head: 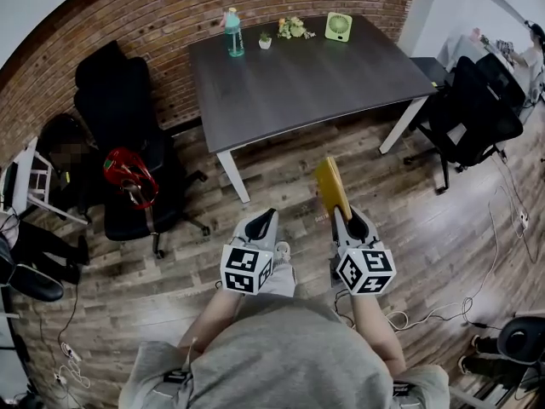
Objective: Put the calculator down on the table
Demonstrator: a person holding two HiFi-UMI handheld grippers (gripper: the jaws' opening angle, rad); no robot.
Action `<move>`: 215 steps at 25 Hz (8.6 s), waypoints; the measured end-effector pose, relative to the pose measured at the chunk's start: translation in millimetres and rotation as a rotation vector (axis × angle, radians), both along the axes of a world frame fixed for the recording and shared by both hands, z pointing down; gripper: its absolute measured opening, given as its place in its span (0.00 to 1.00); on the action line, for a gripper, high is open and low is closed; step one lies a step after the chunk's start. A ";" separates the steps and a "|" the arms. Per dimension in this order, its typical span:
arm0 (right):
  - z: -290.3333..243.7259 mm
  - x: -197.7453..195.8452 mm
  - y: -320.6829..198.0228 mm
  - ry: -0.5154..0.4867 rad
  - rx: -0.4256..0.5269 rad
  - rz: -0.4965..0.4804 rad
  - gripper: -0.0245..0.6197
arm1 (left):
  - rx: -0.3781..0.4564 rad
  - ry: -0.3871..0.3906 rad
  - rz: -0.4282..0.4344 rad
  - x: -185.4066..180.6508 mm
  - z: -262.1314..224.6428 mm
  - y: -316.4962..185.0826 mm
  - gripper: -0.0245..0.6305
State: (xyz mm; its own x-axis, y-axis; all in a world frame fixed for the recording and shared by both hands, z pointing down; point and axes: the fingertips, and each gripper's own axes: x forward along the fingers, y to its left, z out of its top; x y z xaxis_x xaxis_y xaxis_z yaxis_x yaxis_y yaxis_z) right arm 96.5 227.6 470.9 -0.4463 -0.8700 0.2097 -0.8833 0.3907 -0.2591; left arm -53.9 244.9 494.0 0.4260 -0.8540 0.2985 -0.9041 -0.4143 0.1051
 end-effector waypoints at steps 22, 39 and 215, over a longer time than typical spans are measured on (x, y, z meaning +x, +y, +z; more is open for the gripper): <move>-25.0 -12.3 -177.1 0.012 0.019 0.066 0.17 | 0.007 0.007 0.059 -13.8 -19.6 -188.8 0.07; -16.4 -23.3 -248.3 0.021 0.013 0.108 0.17 | -0.006 0.021 0.106 -23.9 -10.3 -270.3 0.07; 195.7 -7.9 -665.9 0.233 -0.378 -0.232 0.30 | -0.101 0.004 -0.205 -2.0 39.3 -580.3 0.07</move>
